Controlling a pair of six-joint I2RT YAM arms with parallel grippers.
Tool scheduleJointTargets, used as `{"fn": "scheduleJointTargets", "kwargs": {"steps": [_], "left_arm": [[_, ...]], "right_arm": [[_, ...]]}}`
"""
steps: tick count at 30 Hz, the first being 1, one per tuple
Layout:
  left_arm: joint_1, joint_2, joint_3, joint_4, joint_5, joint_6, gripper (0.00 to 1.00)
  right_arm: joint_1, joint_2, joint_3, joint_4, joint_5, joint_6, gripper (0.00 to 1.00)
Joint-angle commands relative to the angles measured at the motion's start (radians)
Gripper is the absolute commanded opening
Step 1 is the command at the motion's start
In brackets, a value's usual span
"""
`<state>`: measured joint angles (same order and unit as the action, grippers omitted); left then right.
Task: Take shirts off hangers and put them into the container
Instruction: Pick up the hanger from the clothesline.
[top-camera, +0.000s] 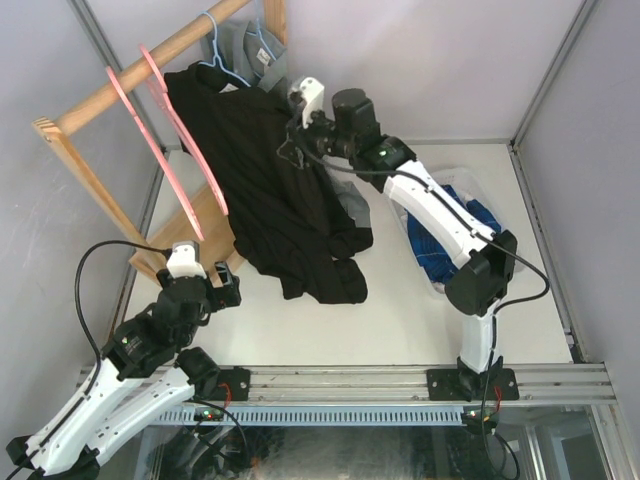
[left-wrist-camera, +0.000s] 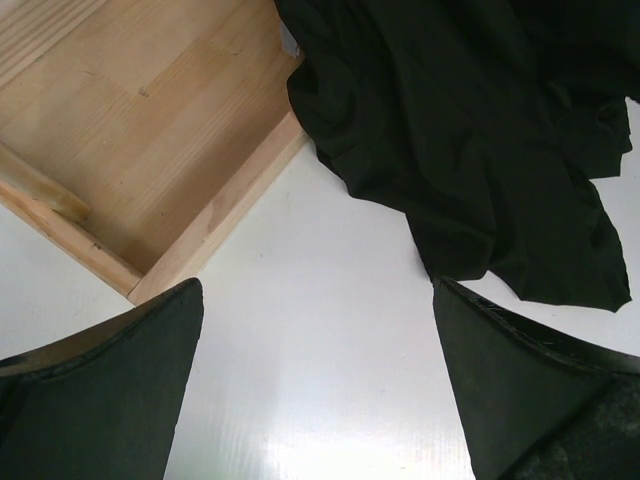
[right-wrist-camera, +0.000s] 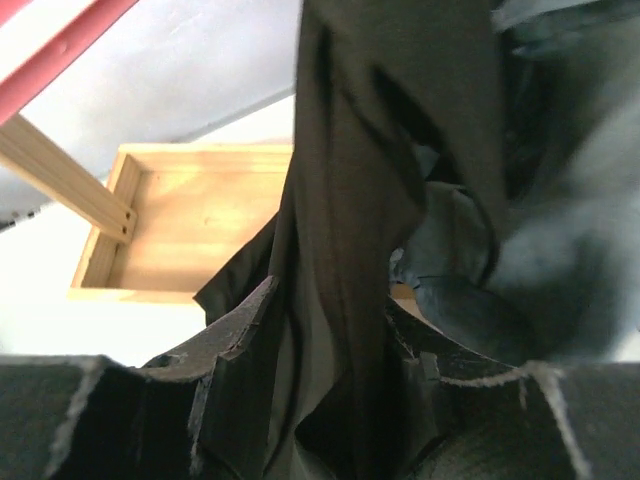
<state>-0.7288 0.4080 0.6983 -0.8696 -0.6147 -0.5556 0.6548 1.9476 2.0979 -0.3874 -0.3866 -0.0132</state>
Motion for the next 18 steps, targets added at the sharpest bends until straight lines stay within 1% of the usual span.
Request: {"fn": "scheduleJointTargets", "kwargs": {"steps": [1, 5, 7, 9, 14, 17, 18], "left_arm": [[0.009, 0.015, 0.039, 0.042, 0.013, 0.014, 1.00], [0.009, 0.015, 0.039, 0.043, 0.016, 0.014, 1.00], [0.010, 0.015, 0.039, 0.043, 0.015, 0.014, 1.00], [0.010, 0.015, 0.040, 0.043, 0.014, 0.014, 1.00], [0.011, 0.018, 0.039, 0.043, 0.016, 0.014, 1.00], [0.011, 0.021, 0.040, 0.043, 0.019, 0.015, 1.00], [0.011, 0.023, 0.039, 0.043, 0.021, 0.016, 1.00]], "right_arm": [[0.078, -0.071, -0.003, 0.012, 0.103, -0.117, 0.37], [0.106, -0.048, -0.001, 0.066, 0.150, -0.059, 0.40], [0.117, -0.035, 0.000, 0.098, 0.201, -0.041, 0.45], [0.120, -0.018, 0.018, 0.124, 0.231, -0.025, 0.46], [0.120, 0.044, 0.141, 0.082, 0.274, 0.029, 0.49], [0.120, 0.071, 0.188, 0.063, 0.268, 0.051, 0.49], [0.120, 0.074, 0.192, 0.062, 0.265, 0.061, 0.48]]}}
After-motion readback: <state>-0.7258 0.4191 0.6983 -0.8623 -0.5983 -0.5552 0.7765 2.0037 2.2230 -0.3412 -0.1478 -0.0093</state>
